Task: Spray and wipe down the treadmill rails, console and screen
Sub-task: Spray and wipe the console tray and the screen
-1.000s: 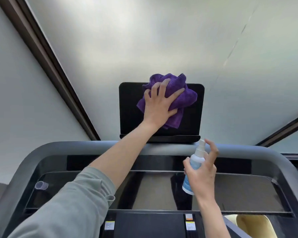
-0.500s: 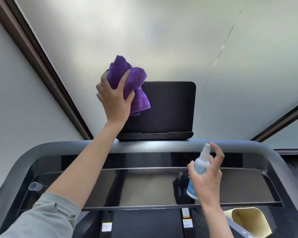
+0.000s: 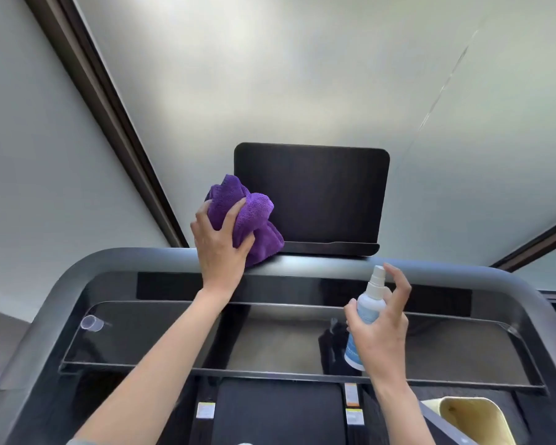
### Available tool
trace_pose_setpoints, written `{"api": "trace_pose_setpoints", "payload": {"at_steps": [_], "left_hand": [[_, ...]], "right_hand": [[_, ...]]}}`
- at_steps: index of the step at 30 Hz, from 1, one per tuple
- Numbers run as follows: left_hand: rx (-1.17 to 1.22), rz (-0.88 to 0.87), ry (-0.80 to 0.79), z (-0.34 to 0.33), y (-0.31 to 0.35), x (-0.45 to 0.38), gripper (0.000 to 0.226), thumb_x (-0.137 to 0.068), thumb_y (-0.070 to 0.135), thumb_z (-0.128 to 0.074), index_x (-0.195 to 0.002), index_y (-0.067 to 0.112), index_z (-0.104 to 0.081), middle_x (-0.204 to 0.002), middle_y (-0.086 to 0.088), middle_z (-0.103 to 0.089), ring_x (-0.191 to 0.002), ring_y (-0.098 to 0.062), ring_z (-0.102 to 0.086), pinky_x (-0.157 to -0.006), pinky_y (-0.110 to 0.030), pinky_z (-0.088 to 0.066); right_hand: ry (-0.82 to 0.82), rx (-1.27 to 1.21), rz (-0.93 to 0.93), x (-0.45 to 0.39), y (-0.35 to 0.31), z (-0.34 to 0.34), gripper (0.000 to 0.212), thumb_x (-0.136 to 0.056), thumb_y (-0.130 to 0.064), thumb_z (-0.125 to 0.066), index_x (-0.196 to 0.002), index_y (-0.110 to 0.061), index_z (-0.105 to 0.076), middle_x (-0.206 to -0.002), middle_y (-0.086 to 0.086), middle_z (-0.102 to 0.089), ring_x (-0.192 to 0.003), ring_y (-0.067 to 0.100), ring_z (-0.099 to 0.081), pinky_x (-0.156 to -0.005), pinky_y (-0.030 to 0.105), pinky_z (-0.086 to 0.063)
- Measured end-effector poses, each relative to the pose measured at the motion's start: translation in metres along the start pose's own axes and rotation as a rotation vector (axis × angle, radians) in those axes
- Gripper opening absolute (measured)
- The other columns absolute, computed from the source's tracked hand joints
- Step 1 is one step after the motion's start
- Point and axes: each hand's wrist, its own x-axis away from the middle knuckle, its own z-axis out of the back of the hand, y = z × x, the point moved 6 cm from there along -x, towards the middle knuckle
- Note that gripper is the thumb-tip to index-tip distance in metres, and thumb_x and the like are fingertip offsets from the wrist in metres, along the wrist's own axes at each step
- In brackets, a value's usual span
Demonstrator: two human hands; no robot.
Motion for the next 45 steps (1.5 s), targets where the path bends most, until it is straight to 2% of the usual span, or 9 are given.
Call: {"api": "trace_pose_setpoints", "payload": {"at_steps": [4, 10, 16, 21, 29, 32, 36, 40, 45], "left_hand": [[-0.133, -0.050, -0.156, -0.034, 0.033, 0.019, 0.061, -0.077, 0.030, -0.077, -0.133, 0.030, -0.054, -0.132, -0.018, -0.043, -0.109, -0.038, -0.046, -0.092, -0.051, -0.042], [-0.246, -0.184, -0.308, -0.095, 0.113, 0.013, 0.059, -0.074, 0.042, -0.077, -0.129, 0.037, -0.057, -0.134, -0.017, -0.048, -0.109, -0.037, -0.050, -0.085, -0.048, -0.042], [-0.299, -0.376, -0.348, -0.134, 0.175, 0.029, 0.060, -0.065, 0.050, -0.079, -0.122, 0.043, -0.061, -0.135, -0.011, -0.053, -0.114, -0.033, -0.053, -0.089, -0.048, -0.044], [-0.211, -0.345, -0.291, -0.125, 0.152, 0.026, 0.049, -0.065, 0.037, -0.083, -0.112, 0.038, -0.068, -0.128, -0.014, -0.057, -0.108, -0.036, -0.055, -0.083, -0.047, -0.045], [-0.222, -0.306, -0.231, -0.058, 0.050, 0.011, 0.049, -0.072, 0.034, -0.080, -0.120, 0.032, -0.066, -0.127, -0.017, -0.052, -0.107, -0.036, -0.046, -0.083, -0.046, -0.040], [-0.277, -0.226, -0.190, -0.032, 0.023, 0.004, 0.055, -0.071, 0.029, -0.083, -0.123, 0.029, -0.064, -0.126, -0.019, -0.050, -0.104, -0.040, -0.049, -0.080, -0.048, -0.042], [-0.137, -0.052, -0.052, -0.020, 0.031, -0.001, 0.053, -0.075, 0.035, -0.078, -0.125, 0.032, -0.061, -0.126, -0.015, -0.048, -0.107, -0.036, -0.048, -0.085, -0.046, -0.042], [-0.164, -0.260, -0.205, -0.063, 0.091, 0.017, 0.057, -0.067, 0.038, -0.081, -0.122, 0.035, -0.064, -0.129, -0.014, -0.051, -0.107, -0.037, -0.050, -0.083, -0.045, -0.042], [-0.218, -0.196, -0.299, -0.058, 0.071, 0.023, 0.055, -0.067, 0.034, -0.081, -0.119, 0.032, -0.066, -0.134, -0.016, -0.049, -0.105, -0.039, -0.050, -0.082, -0.048, -0.045]], "right_hand": [[-0.017, 0.006, -0.018, 0.004, 0.003, -0.001, 0.071, -0.083, 0.005, -0.065, -0.129, -0.038, -0.033, -0.067, 0.007, -0.054, -0.059, 0.024, -0.056, -0.059, 0.028, -0.050], [0.018, -0.002, -0.006, 0.004, 0.006, 0.014, 0.071, -0.083, 0.005, -0.065, -0.130, -0.036, -0.033, -0.072, 0.006, -0.056, -0.057, 0.017, -0.057, -0.058, 0.018, -0.049], [0.052, 0.014, -0.045, 0.001, 0.015, 0.035, 0.072, -0.084, 0.005, -0.066, -0.129, -0.040, -0.032, -0.075, 0.008, -0.056, -0.059, 0.025, -0.058, -0.062, 0.037, -0.055], [0.034, 0.026, -0.072, 0.003, 0.020, 0.032, 0.071, -0.084, 0.005, -0.065, -0.129, -0.040, -0.033, -0.075, 0.010, -0.055, -0.060, 0.028, -0.057, -0.062, 0.043, -0.054], [0.011, 0.016, -0.063, 0.011, 0.017, 0.019, 0.071, -0.084, 0.005, -0.064, -0.129, -0.038, -0.032, -0.075, 0.008, -0.055, -0.060, 0.022, -0.057, -0.060, 0.025, -0.049], [-0.004, 0.007, -0.056, 0.014, 0.012, 0.017, 0.072, -0.083, 0.007, -0.064, -0.129, -0.039, -0.032, -0.073, 0.008, -0.056, -0.057, 0.022, -0.057, -0.058, 0.029, -0.052], [0.005, 0.014, -0.044, 0.021, 0.008, 0.019, 0.072, -0.083, 0.006, -0.064, -0.127, -0.042, -0.034, -0.070, 0.009, -0.055, -0.057, 0.027, -0.058, -0.057, 0.030, -0.051], [0.012, 0.035, -0.047, 0.026, 0.006, 0.021, 0.074, -0.082, 0.006, -0.064, -0.126, -0.046, -0.034, -0.070, 0.006, -0.056, -0.059, 0.030, -0.060, -0.060, 0.035, -0.052], [-0.001, 0.035, -0.055, 0.031, 0.000, 0.016, 0.073, -0.083, 0.006, -0.064, -0.129, -0.042, -0.034, -0.073, 0.009, -0.057, -0.060, 0.034, -0.061, -0.063, 0.046, -0.055]]}}
